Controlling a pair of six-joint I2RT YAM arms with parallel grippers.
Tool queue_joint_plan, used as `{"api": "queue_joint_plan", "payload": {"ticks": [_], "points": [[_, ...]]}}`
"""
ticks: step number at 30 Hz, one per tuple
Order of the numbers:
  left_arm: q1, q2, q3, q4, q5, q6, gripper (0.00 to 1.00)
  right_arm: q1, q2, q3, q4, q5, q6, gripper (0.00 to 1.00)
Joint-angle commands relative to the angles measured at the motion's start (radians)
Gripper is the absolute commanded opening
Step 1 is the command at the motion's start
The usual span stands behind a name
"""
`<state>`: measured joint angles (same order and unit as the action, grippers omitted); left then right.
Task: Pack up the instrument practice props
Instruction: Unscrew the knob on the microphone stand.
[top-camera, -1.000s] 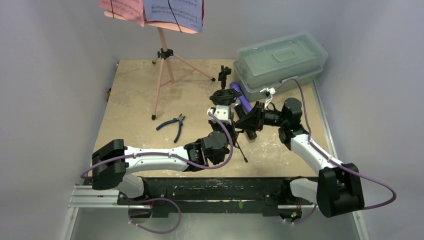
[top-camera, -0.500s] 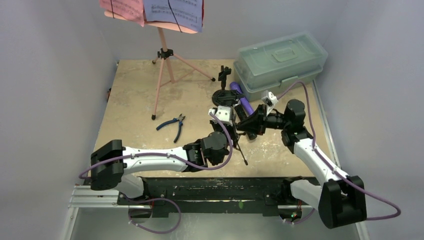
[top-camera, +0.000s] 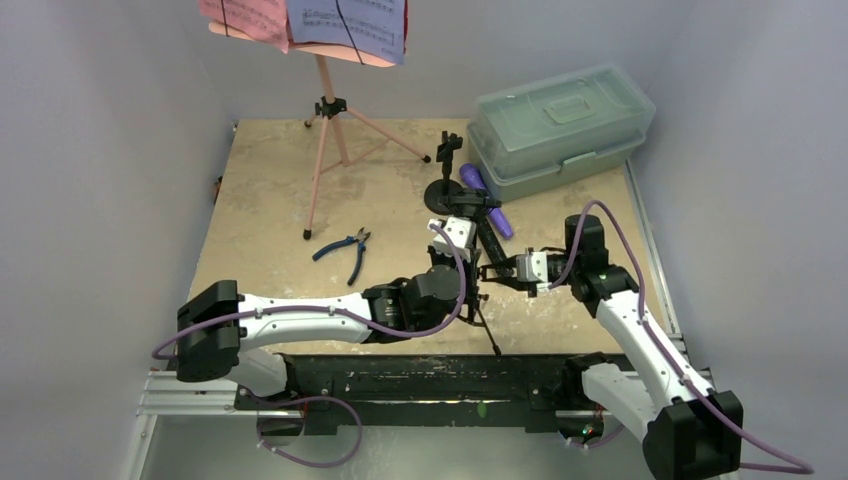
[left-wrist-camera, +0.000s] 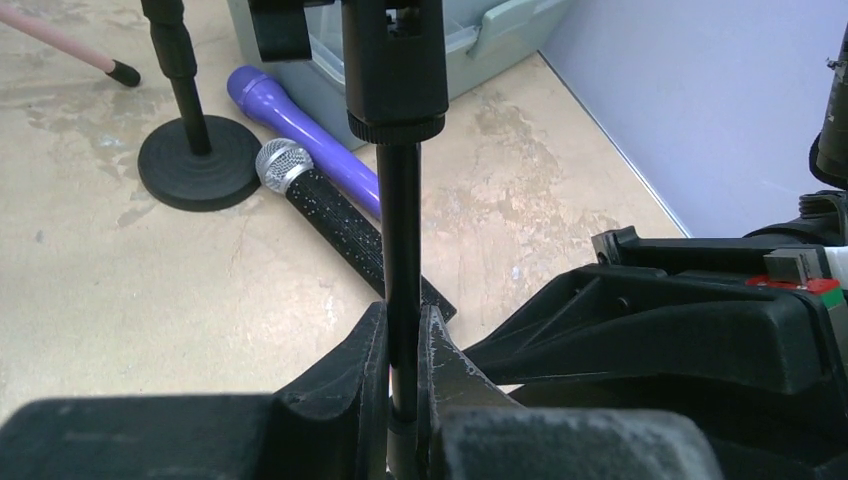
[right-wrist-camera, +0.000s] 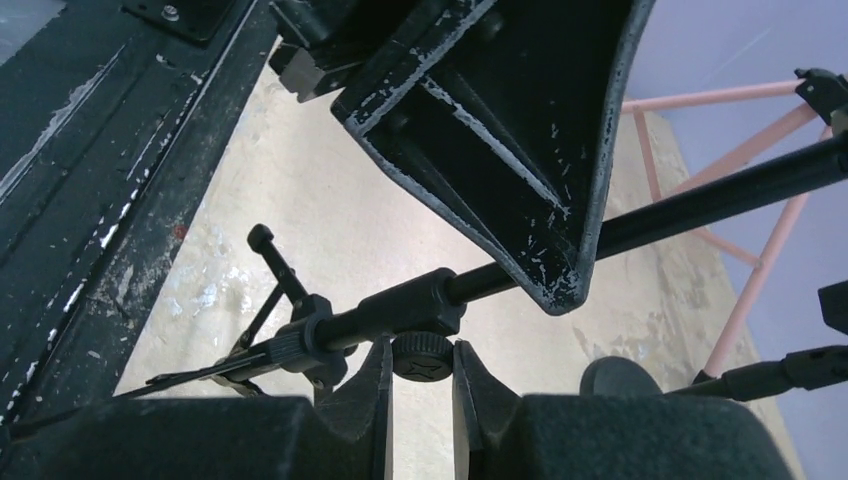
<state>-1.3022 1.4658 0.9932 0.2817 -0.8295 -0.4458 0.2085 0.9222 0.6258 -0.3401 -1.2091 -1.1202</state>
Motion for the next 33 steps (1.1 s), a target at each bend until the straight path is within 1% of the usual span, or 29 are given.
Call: {"api": "queue_joint_plan", "payload": {"ticks": [1,2,4,6,8,10,11,12,13,15,16,17,20,26,30,33], "points": [[0.015,-0.055,0.054,0.020,-0.037,0.001,0.00,-0.002,0.006,0.028,-0.090,-0.062,-0.062,0.33],[0.015,-0.061,0.048,0.025,-0.042,0.003,0.00,-0.005,0.010,0.035,-0.081,-0.085,-0.020,0.46],[0.015,-0.077,0.031,0.042,-0.057,0.011,0.00,-0.013,0.022,0.052,-0.080,-0.130,0.057,0.65],[0.015,-0.095,0.011,0.060,-0.070,0.017,0.00,-0.024,0.035,0.073,-0.071,-0.165,0.137,0.72],[0.015,-0.109,-0.009,0.076,-0.078,0.022,0.00,-0.032,0.043,0.088,-0.035,-0.186,0.236,0.74],[0.015,-0.120,-0.025,0.088,-0.086,0.025,0.00,-0.037,0.047,0.084,0.058,-0.196,0.388,0.74],[0.015,-0.123,-0.030,0.096,-0.090,0.029,0.00,-0.040,0.048,0.073,0.142,-0.199,0.500,0.74],[0.015,-0.127,-0.036,0.106,-0.091,0.033,0.00,-0.041,0.047,0.055,0.245,-0.194,0.647,0.74],[0.015,-0.129,-0.041,0.121,-0.092,0.039,0.00,-0.041,0.049,0.022,0.418,-0.178,0.835,0.74],[0.015,-0.131,-0.046,0.150,-0.094,0.052,0.00,-0.041,0.064,-0.055,0.785,-0.078,1.281,0.76],[0.015,-0.130,-0.046,0.161,-0.096,0.058,0.00,-0.040,0.079,-0.073,0.877,-0.041,1.407,0.76],[0.015,-0.129,-0.045,0.171,-0.097,0.065,0.00,-0.040,0.098,-0.069,0.878,-0.031,1.450,0.76],[0.015,-0.117,-0.040,0.198,-0.101,0.086,0.00,-0.040,0.152,-0.033,0.814,-0.018,1.494,0.73],[0.015,-0.087,-0.026,0.246,-0.103,0.118,0.00,-0.034,0.168,-0.029,0.806,-0.005,1.525,0.66],[0.015,-0.072,-0.015,0.262,-0.094,0.126,0.00,-0.029,0.177,-0.028,0.805,0.007,1.525,0.57],[0.015,-0.064,-0.010,0.271,-0.087,0.125,0.00,-0.025,0.180,-0.030,0.811,0.009,1.529,0.53]]}}
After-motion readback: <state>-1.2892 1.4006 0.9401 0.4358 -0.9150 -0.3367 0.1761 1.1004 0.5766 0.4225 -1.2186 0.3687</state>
